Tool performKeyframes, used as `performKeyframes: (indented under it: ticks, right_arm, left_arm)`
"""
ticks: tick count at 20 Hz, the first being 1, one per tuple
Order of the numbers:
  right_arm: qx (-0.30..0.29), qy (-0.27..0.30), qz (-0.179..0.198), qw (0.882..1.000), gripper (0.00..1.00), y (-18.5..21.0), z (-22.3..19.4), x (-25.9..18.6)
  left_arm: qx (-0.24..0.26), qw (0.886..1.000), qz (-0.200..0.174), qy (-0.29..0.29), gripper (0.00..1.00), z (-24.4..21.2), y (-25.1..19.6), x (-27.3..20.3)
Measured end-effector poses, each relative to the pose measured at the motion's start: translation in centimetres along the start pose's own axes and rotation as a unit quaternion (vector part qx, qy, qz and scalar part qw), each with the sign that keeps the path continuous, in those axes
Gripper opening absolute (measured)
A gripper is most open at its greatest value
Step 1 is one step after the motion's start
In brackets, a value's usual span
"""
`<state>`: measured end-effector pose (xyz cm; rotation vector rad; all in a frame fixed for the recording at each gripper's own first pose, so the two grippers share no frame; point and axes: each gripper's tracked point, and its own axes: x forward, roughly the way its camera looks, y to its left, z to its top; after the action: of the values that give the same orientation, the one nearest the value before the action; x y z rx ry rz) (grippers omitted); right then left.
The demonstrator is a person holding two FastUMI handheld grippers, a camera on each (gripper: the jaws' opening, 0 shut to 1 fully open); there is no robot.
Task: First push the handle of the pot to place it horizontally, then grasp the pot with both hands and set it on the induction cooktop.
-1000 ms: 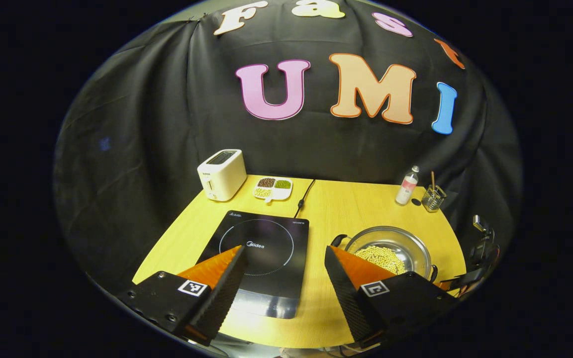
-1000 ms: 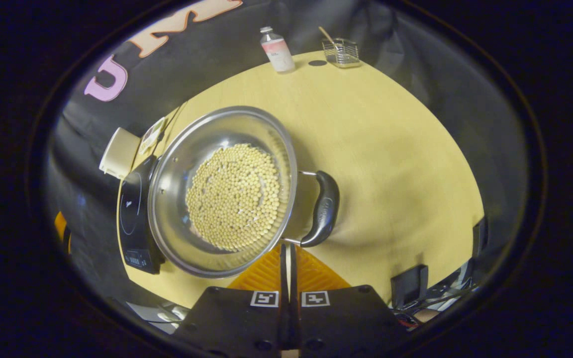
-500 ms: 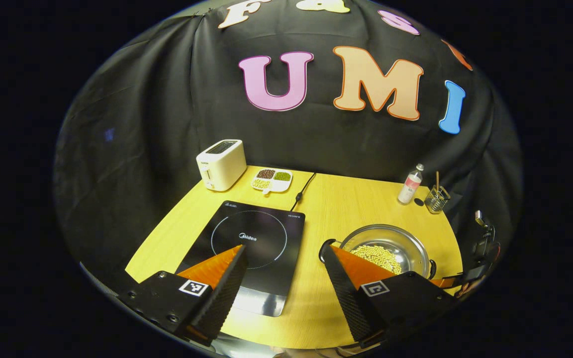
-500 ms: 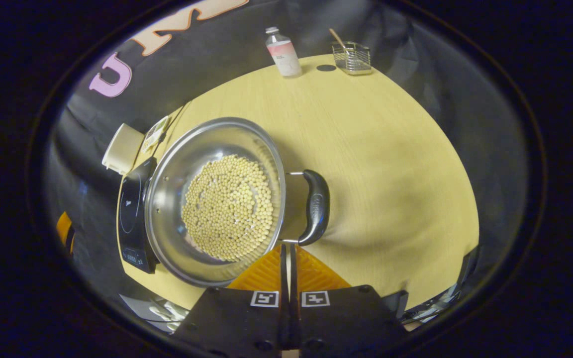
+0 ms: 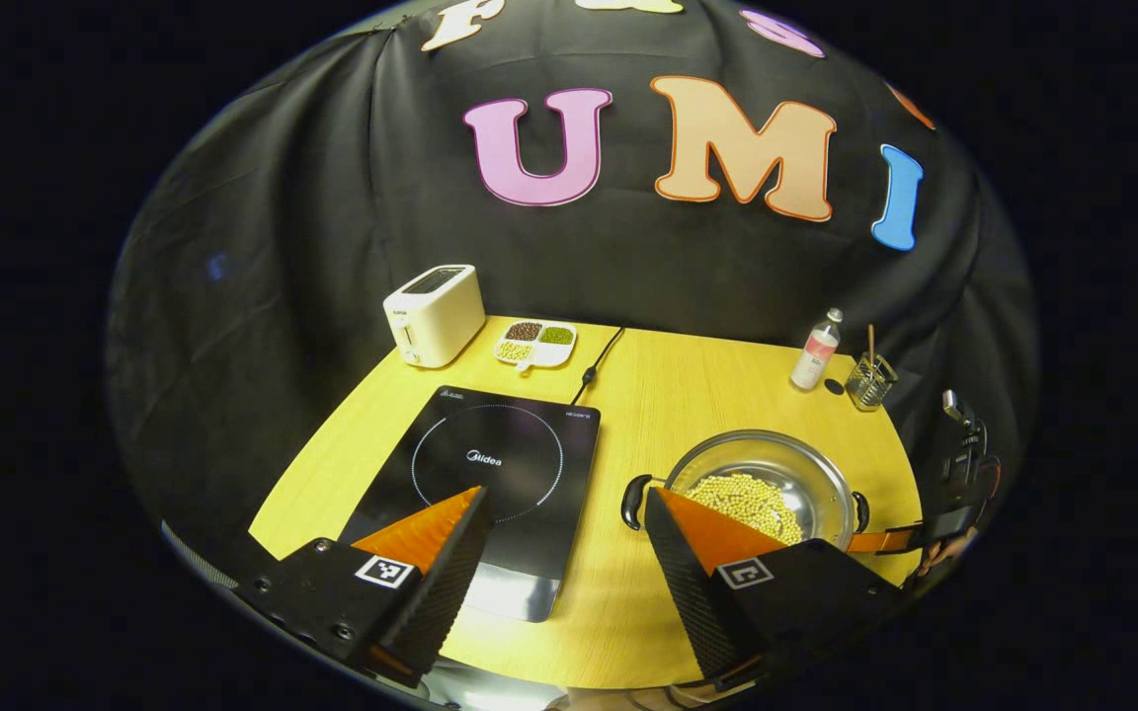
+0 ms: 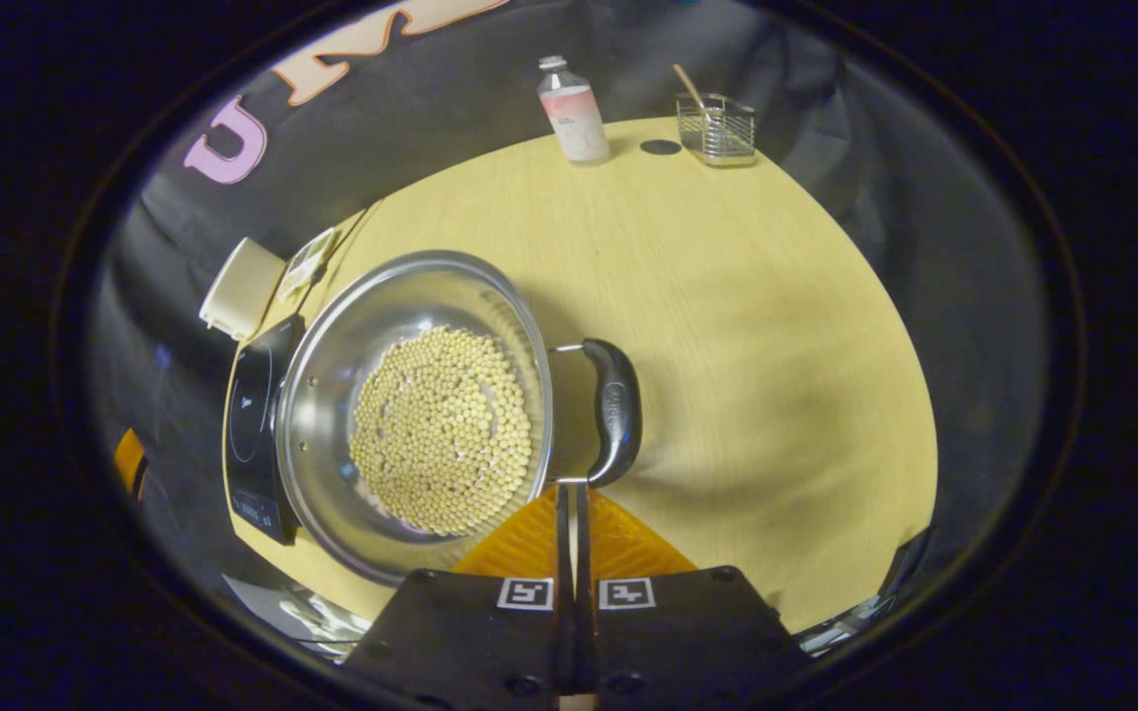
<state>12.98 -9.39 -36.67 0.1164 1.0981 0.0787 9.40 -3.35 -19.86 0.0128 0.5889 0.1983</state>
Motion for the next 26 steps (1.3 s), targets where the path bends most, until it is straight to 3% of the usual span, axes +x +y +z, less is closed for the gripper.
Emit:
performKeyframes:
  ticks: [10,15,16,17,18,22,25,26]
  right_arm:
    - [0.002,-0.004,0.011,1.0,0.0,-0.6,1.6,0.0]
    - [0.031,0.013,0.042,0.999,0.05,-0.8,1.7,-1.7]
    - [0.043,0.011,0.048,0.998,0.16,-0.9,2.0,-2.2]
    - [0.052,0.007,0.05,0.997,0.16,-1.1,2.5,-2.8]
    - [0.059,0.001,0.053,0.997,0.38,-1.2,3.0,-3.0]
    - [0.072,-0.008,0.064,0.995,0.88,-0.9,5.0,-2.6]
    - [0.069,0.003,0.069,0.995,0.89,-0.4,5.3,-1.1]
    - [0.067,0.008,0.07,0.995,0.99,-0.2,5.3,-0.5]
  left_arm:
    - [-0.001,1.0,-0.004,0.021,0.96,-0.8,-0.8,1.5]
    - [-0.013,0.999,-0.01,0.032,0.96,-1.6,-1.6,2.6]
    - [-0.017,0.999,-0.013,0.034,0.96,-1.8,-1.8,2.9]
    - [-0.02,0.999,-0.016,0.038,0.96,-2.1,-2.0,3.3]
    - [-0.022,0.999,-0.021,0.043,0.96,-2.4,-2.3,3.9]
    - [-0.007,0.994,-0.064,0.086,0.96,-4.3,-4.4,6.5]
    - [-0.002,0.988,-0.097,0.122,0.96,-5.6,-6.2,8.7]
    - [0.001,0.986,-0.1,0.135,0.96,-6.1,-6.3,9.5]
